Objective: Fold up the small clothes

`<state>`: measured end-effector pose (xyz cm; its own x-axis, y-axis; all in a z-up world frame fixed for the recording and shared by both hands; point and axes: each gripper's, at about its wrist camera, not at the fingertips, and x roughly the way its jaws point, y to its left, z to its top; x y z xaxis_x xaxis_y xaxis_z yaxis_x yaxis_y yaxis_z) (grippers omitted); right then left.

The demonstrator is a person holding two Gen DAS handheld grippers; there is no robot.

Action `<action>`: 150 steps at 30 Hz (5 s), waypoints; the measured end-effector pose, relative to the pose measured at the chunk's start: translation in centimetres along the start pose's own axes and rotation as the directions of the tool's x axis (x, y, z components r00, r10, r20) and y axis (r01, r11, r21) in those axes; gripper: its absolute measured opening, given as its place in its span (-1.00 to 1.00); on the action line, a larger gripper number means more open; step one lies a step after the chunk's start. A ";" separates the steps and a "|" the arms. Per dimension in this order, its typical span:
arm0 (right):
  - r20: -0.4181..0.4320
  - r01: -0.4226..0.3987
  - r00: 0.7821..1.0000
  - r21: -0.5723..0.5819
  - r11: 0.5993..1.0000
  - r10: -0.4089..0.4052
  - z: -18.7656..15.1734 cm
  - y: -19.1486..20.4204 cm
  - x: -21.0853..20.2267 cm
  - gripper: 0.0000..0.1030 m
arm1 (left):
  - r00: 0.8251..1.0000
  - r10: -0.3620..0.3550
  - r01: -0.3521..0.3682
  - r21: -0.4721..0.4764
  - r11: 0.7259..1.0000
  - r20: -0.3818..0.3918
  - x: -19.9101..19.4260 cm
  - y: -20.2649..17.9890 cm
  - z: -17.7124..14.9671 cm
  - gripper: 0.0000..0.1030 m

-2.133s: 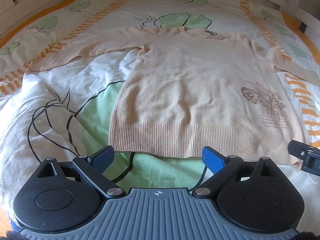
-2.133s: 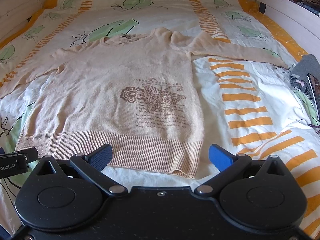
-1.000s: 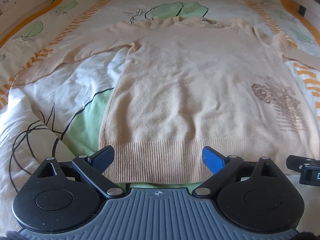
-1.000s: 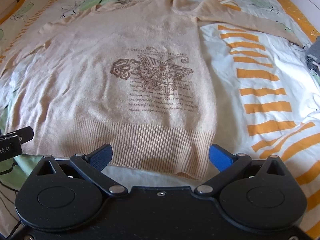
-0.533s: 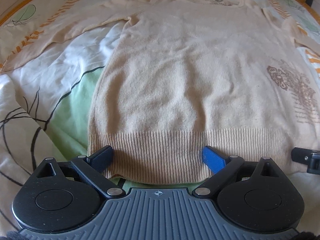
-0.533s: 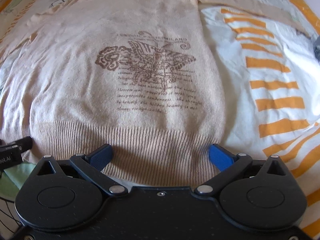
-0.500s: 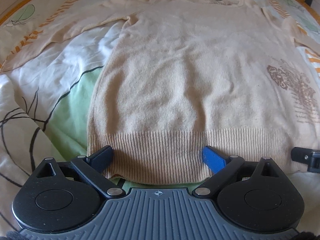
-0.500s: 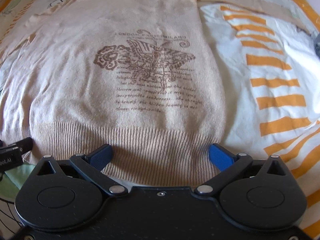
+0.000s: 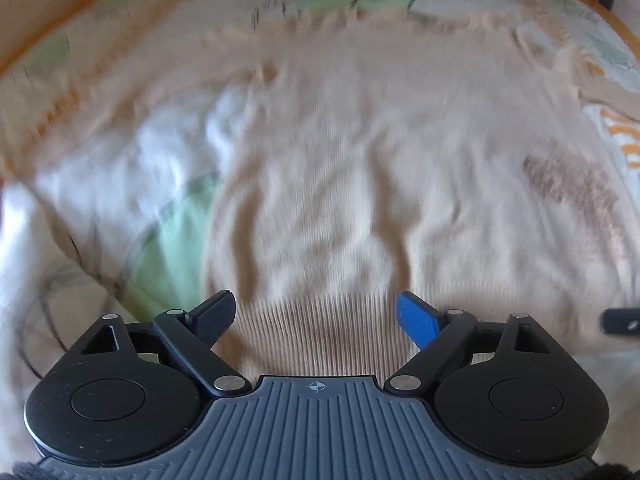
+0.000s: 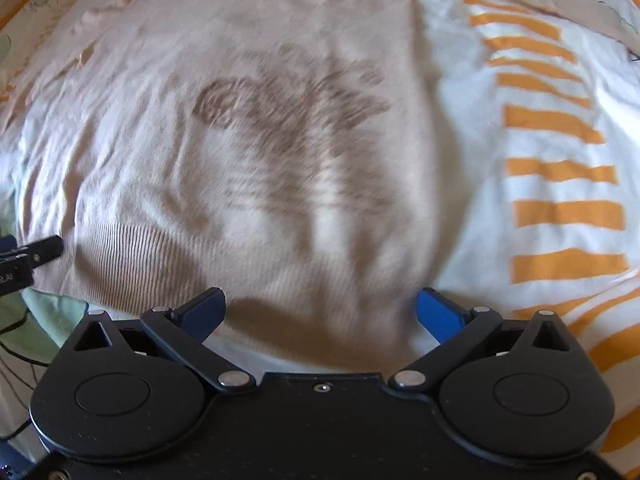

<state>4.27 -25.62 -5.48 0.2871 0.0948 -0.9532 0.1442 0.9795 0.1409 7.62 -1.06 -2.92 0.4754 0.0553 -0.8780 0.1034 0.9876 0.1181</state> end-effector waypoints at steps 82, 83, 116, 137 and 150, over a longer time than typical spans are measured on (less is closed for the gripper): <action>0.454 0.049 0.891 -0.148 0.988 0.024 17.9 5.3 3.4 0.32 | 0.985 -0.114 0.120 -0.037 0.992 0.131 5.6 5.2 11.3 0.69; 0.462 0.073 0.887 -0.149 0.986 0.004 17.5 4.4 3.4 0.37 | 0.983 -0.124 0.127 -0.017 0.992 0.137 5.5 4.1 11.9 0.69; 0.494 0.070 0.868 -0.230 0.971 0.054 13.4 0.0 4.5 0.94 | 0.916 -0.399 0.400 0.037 0.916 -0.030 17.0 -19.1 29.4 0.30; 0.533 -0.008 0.836 -0.227 0.974 0.131 13.2 -0.1 3.8 0.94 | 0.844 -0.494 0.485 0.094 0.869 0.209 4.7 -15.1 30.3 -0.81; 0.510 -0.030 0.835 -0.333 0.942 0.207 12.4 2.1 4.3 0.94 | 0.973 -0.188 0.201 -0.091 0.975 0.135 10.4 -0.1 26.8 -0.81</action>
<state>17.56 -25.33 -5.93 0.7526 0.1916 -0.6300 -0.1886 0.9794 0.0725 35.96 -4.48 0.39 0.5611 -0.1520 -0.8137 0.1168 0.9877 -0.1039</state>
